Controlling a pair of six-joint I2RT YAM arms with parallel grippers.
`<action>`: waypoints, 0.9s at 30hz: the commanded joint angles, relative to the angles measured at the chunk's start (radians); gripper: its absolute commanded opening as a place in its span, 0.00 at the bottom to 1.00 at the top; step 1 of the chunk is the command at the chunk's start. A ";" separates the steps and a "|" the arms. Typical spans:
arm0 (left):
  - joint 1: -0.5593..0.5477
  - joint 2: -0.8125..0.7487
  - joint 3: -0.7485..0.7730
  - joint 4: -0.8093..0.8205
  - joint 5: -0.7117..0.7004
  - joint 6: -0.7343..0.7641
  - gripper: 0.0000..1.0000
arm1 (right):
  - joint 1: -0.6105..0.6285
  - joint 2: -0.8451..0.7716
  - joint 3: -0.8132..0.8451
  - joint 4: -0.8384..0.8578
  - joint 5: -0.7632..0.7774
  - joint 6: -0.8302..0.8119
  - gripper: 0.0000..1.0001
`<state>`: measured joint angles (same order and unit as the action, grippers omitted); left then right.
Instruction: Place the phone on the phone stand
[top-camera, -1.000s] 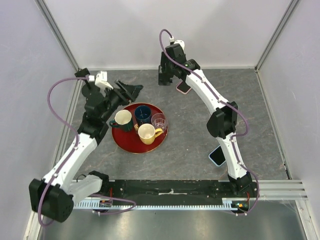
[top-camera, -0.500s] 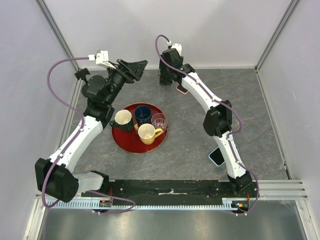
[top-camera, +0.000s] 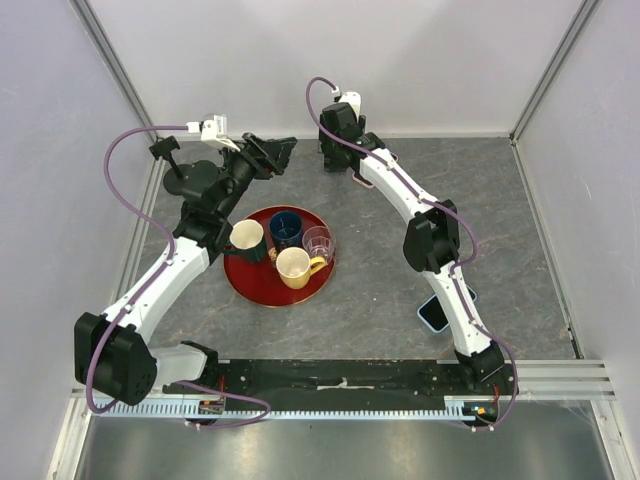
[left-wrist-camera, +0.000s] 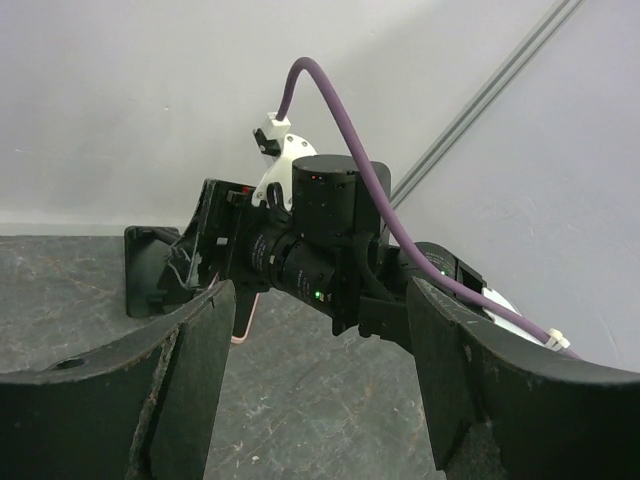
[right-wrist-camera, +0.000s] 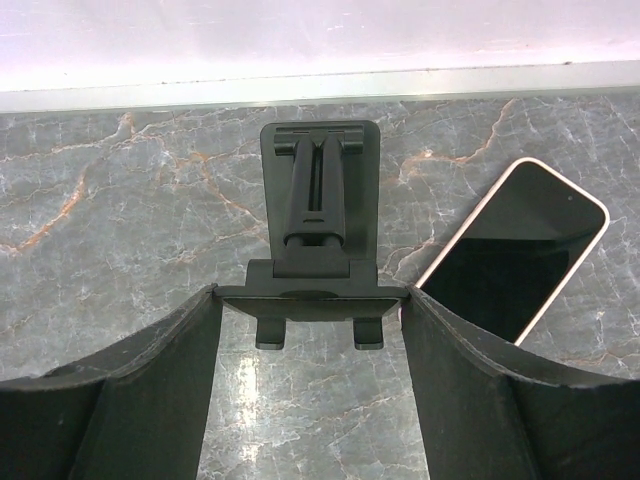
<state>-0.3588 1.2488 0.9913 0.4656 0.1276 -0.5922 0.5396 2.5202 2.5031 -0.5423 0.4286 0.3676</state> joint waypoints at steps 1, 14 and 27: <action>-0.009 0.003 0.006 0.056 -0.003 0.057 0.75 | 0.000 0.015 0.028 0.094 0.035 -0.027 0.10; -0.019 0.014 -0.002 0.064 -0.002 0.058 0.76 | -0.006 0.034 0.003 0.134 0.018 -0.025 0.35; -0.023 0.021 -0.003 0.065 0.001 0.058 0.75 | -0.016 0.038 -0.010 0.147 -0.002 -0.016 0.71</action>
<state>-0.3767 1.2598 0.9909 0.4747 0.1326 -0.5758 0.5297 2.5519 2.4966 -0.4423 0.4381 0.3443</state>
